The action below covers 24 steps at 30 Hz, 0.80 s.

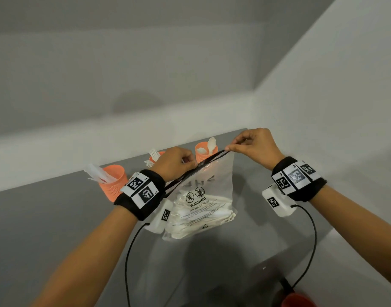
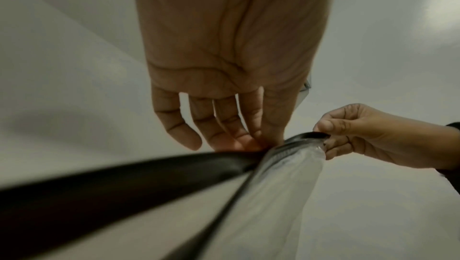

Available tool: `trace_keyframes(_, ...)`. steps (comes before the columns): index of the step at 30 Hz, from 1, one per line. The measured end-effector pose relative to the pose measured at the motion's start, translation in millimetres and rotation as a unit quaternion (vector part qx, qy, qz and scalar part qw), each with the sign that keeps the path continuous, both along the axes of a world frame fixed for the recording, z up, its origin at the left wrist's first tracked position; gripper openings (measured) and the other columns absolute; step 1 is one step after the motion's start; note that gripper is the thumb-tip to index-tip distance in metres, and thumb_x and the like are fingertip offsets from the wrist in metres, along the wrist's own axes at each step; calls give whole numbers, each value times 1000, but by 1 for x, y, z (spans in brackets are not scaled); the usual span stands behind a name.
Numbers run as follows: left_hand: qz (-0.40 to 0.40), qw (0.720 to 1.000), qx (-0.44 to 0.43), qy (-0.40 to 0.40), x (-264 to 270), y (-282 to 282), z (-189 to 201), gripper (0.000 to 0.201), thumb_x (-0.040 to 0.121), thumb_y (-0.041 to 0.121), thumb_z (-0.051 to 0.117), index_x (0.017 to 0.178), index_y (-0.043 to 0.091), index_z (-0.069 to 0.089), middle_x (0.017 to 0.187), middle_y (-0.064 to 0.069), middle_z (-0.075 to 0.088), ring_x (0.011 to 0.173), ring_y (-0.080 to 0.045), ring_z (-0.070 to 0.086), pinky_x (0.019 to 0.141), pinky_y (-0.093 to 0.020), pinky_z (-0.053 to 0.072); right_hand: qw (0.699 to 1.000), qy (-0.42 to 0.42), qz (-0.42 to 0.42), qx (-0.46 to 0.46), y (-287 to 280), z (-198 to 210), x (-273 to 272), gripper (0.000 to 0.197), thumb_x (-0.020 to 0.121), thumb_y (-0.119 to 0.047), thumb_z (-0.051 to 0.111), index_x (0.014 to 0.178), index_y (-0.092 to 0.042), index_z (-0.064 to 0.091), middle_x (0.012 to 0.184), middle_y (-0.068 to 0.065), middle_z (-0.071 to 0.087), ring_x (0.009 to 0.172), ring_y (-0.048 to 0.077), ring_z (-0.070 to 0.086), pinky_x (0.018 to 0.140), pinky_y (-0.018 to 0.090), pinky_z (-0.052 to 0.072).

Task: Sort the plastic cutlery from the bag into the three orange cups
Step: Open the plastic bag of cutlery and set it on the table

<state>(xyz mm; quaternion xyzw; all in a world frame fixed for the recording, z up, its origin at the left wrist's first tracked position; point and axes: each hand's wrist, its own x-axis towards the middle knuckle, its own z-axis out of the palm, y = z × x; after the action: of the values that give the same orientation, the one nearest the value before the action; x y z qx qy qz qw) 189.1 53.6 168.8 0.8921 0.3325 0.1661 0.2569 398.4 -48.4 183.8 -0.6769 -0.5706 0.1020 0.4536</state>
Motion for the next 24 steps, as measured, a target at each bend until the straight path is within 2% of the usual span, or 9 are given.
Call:
trace_keyframes(4,49,992,112,-27,5,-3,3,18,97,19,40,97,5,51,89,-12,65,77,-30,58,71,-39,47,997,-18,21,-69,3,-2,-1,14,69,-22,81,70,-19,67,59,-4,61,48,-1,53,62,23,48)
trace_keyframes(6,48,985,158,-50,11,-10,3,20,98,19,37,100,4,49,87,-13,63,72,-30,55,64,-37,43,984,-80,23,-156,7,-10,-4,14,74,-23,77,78,-15,66,59,-6,55,45,-5,52,56,17,43)
trace_keyframes(9,60,977,197,-63,14,-21,-3,23,100,25,34,100,5,47,81,-8,58,66,-27,49,57,-30,30,971,-81,16,-224,13,-22,-7,17,86,-21,64,85,-3,64,66,5,59,46,4,56,47,12,43)
trace_keyframes(12,67,971,227,-37,9,-26,-16,33,94,37,47,107,6,49,89,-8,61,73,-32,58,57,-30,34,968,140,15,-209,16,-23,-15,18,91,-9,55,75,-6,60,71,9,57,54,12,60,54,17,53)
trace_keyframes(14,104,968,223,42,-1,-20,-25,46,87,43,58,116,8,47,107,-9,60,88,-33,61,62,-35,41,932,317,26,-174,17,-20,-18,21,94,-6,49,76,-10,59,73,5,58,57,8,59,54,15,55)
trace_keyframes(17,195,937,182,225,-26,-4,-48,41,89,34,56,120,9,46,121,-12,53,107,-32,54,79,-40,46,830,545,29,-114,20,-23,-15,23,97,-5,40,81,-7,57,63,2,67,51,8,64,53,21,57)
trace_keyframes(20,214,931,80,285,-45,3,-75,28,92,28,49,110,7,54,113,-12,61,105,-31,58,85,-36,47,713,699,5,-64,23,-31,-16,21,97,-3,37,82,-2,52,56,9,66,52,17,67,47,31,57)
trace_keyframes(22,201,953,-5,228,-49,4,-88,23,94,22,45,103,5,57,103,-14,64,96,-31,63,79,-34,49,684,727,18,-56,24,-33,-22,23,96,-1,34,81,-1,51,60,11,61,59,20,63,49,32,56)
trace_keyframes(24,247,955,-162,20,-50,4,-90,15,95,11,45,95,2,56,85,-13,64,73,-26,68,63,-29,55,706,702,48,-81,19,-31,-27,26,92,-2,28,77,-5,49,48,4,52,46,12,51,44,21,50)
